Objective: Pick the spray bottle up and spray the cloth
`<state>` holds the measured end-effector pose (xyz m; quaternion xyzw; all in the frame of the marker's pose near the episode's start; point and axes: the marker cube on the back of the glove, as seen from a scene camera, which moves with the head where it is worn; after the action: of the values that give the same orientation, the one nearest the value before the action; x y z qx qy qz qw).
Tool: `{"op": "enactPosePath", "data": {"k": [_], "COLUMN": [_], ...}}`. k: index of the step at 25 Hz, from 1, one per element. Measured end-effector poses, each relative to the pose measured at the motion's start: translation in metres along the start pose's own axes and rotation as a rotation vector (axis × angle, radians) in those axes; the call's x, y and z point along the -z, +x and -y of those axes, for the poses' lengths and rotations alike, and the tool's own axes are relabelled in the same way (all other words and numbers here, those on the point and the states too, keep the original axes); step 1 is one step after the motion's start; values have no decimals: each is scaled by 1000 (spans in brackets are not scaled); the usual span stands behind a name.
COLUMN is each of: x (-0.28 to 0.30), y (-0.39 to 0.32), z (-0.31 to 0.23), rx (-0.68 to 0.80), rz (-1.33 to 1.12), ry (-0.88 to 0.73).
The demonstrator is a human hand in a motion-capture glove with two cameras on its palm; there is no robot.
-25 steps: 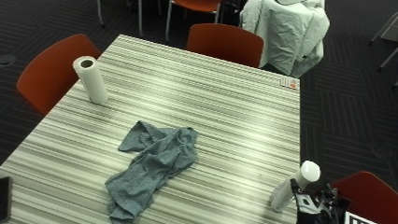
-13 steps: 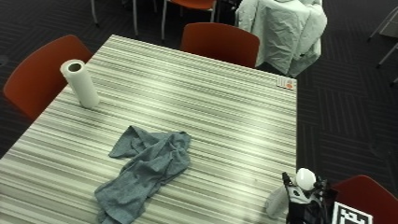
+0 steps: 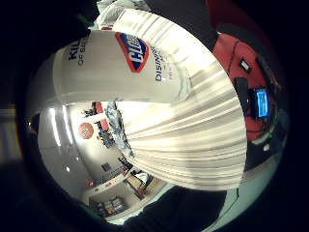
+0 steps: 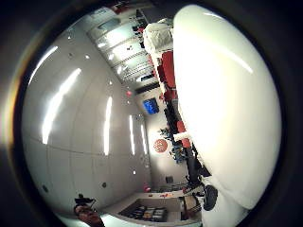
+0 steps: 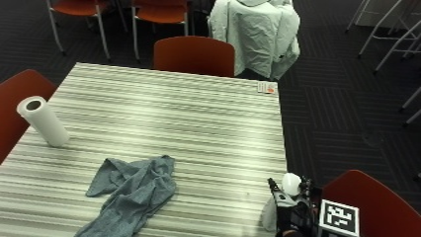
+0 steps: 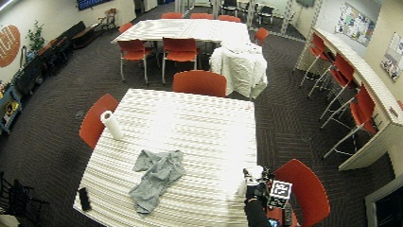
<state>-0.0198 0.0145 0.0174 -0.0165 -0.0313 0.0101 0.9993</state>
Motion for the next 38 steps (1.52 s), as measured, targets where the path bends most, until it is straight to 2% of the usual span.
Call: {"op": "enactPosePath", "data": {"k": [16, 29, 38], "x": [-6, -23, -9], "y": [-7, -5, -4], "z": [-8, -1, 2], "rx": [34, 83, 110], "rz": [-39, -29, -59], "ry": [-30, 32, 56]}}
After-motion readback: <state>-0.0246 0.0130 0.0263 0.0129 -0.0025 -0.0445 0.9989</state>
